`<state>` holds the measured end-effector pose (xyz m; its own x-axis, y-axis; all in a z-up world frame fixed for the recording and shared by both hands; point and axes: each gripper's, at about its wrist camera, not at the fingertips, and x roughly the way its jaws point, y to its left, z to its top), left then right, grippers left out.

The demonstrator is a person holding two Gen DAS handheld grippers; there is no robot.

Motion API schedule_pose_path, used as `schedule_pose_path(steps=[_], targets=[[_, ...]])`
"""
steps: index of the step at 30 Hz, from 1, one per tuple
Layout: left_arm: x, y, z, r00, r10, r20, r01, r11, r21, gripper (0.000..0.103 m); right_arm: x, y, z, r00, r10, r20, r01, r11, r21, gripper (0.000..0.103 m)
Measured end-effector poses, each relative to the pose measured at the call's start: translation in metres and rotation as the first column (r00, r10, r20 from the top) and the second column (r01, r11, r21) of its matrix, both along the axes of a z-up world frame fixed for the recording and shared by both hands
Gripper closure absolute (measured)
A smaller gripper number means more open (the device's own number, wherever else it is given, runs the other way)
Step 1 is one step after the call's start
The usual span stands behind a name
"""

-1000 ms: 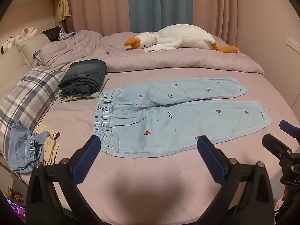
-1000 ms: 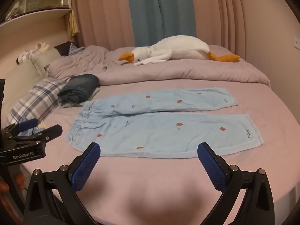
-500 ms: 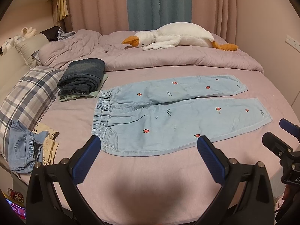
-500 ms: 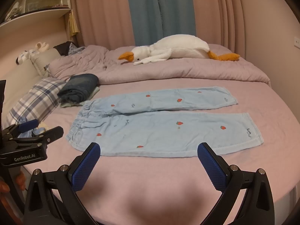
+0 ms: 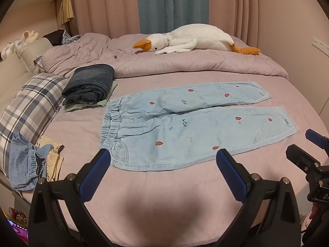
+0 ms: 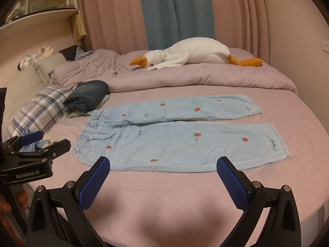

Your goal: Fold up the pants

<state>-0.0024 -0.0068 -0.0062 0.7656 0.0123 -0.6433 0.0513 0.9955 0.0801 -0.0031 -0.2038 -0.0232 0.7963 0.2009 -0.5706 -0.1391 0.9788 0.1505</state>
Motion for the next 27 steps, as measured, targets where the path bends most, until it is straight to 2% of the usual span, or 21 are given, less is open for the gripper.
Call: schedule_pose_path(steps=[7,15,17,19,21,22,23,25,26,27], targets=[[0.001,0.000,-0.002,1.000,-0.001,-0.030,0.001,1.000,-0.018,0.000,0.000,0.000,0.000,1.000,-0.002,-0.001,0.002,1.000,0.000,0.000],[0.003,0.002,-0.006,0.998,-0.007,-0.060,0.006,1.000,-0.006,0.000,-0.002,0.004,-0.006,1.000,-0.001,-0.008,0.001,1.000,-0.004,0.000],[0.007,0.005,-0.009,0.998,-0.013,-0.066,0.011,0.999,-0.034,0.000,0.000,0.005,-0.010,1.000,0.003,-0.013,-0.003,1.000,-0.004,0.000],[0.017,0.017,-0.021,0.993,-0.024,-0.116,0.009,0.992,-0.124,0.000,0.003,0.007,-0.015,1.000,0.022,-0.021,-0.022,1.000,-0.004,0.000],[0.029,0.034,-0.038,0.982,-0.028,-0.185,-0.014,0.975,-0.223,0.000,0.011,0.013,-0.028,0.998,0.044,-0.048,-0.045,0.999,-0.028,0.000],[0.036,0.047,-0.050,0.974,-0.027,-0.225,-0.039,0.958,-0.285,0.000,0.013,0.016,-0.035,0.997,0.053,-0.058,-0.055,0.998,-0.042,0.000],[0.041,0.060,-0.064,0.963,-0.012,-0.268,-0.081,0.939,-0.333,0.000,0.015,0.021,-0.043,0.996,0.066,-0.067,-0.070,0.995,-0.064,0.000],[0.050,0.088,-0.092,0.941,0.052,-0.333,-0.186,0.905,-0.382,0.000,0.018,0.033,-0.060,0.993,0.091,-0.081,-0.101,0.987,-0.125,0.000],[0.051,0.102,-0.105,0.925,0.079,-0.371,-0.239,0.880,-0.409,0.000,0.020,0.039,-0.069,0.991,0.103,-0.084,-0.116,0.980,-0.164,0.000],[0.054,0.114,-0.119,0.921,0.103,-0.376,-0.276,0.853,-0.443,0.001,0.020,0.045,-0.076,0.990,0.116,-0.084,-0.131,0.971,-0.202,0.000]])
